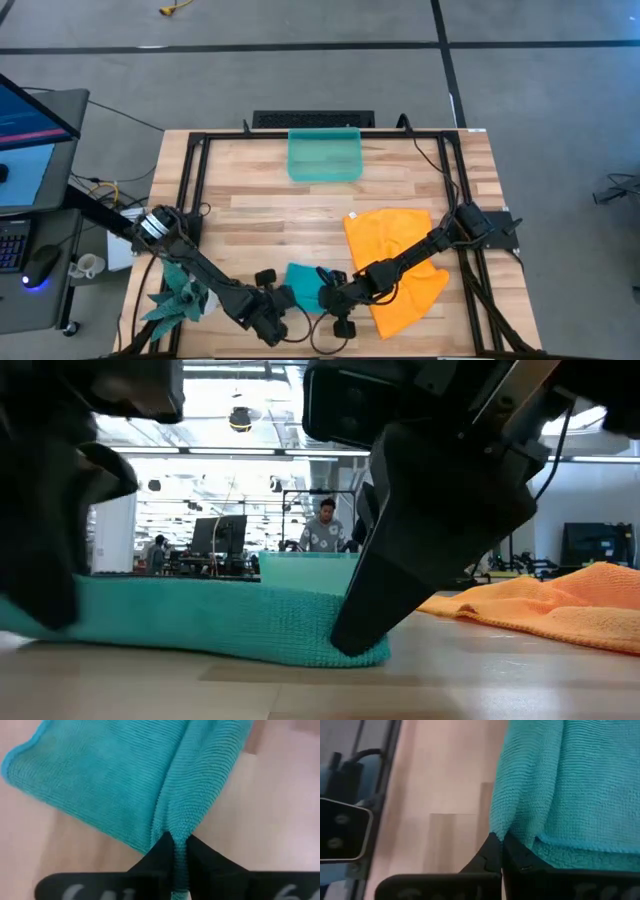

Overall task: Roll microfiber towels into tight, uniform cylinder then place into a basket
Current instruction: Roll the blue microfiber cloth

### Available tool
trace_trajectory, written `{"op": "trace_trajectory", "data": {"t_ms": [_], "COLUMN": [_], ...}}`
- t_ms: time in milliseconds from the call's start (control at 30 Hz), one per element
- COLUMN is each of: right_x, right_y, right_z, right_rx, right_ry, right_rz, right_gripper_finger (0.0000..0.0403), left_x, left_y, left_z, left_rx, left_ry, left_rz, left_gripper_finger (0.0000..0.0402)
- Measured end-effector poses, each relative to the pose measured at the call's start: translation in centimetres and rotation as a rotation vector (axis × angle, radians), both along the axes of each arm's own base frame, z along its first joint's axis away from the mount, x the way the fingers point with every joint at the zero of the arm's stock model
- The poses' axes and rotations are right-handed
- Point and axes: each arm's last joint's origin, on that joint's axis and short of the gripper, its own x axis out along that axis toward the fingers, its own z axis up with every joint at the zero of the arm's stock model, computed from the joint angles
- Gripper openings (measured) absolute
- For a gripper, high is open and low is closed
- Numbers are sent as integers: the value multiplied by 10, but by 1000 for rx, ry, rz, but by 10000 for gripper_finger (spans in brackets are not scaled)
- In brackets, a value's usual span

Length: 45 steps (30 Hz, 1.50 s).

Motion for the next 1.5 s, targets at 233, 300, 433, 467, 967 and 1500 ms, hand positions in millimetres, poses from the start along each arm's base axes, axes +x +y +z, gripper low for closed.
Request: {"op": "trace_trajectory", "data": {"t_ms": [233, 300, 433, 467, 967, 1500], "right_x": [0, 1, 2, 2, 0, -5], "right_y": [11, 11, 11, 10, 4, 16], "right_z": [4, 5, 7, 7, 3, 28], "right_rx": [70, 77, 101, 103, 30, 32], "right_ry": [-52, -44, -26, -22, 19, -111], "right_rz": [41, 35, -1, -8, -99, -8], "right_gripper_finger": [9, 9, 10, 10, 66, 133], "left_x": [12, 18, 30, 33, 39, 39], "left_y": [18, 26, 51, 59, 100, 101], "left_z": [21, 19, 11, 9, -10, -10], "left_rx": [-313, -355, -412, -435, -576, -555], "left_ry": [109, 147, 221, 237, 318, 309], "left_rz": [209, 231, 280, 300, 422, 372], "left_gripper_finger": [16, 19, 19, 18, 19, 20]}}
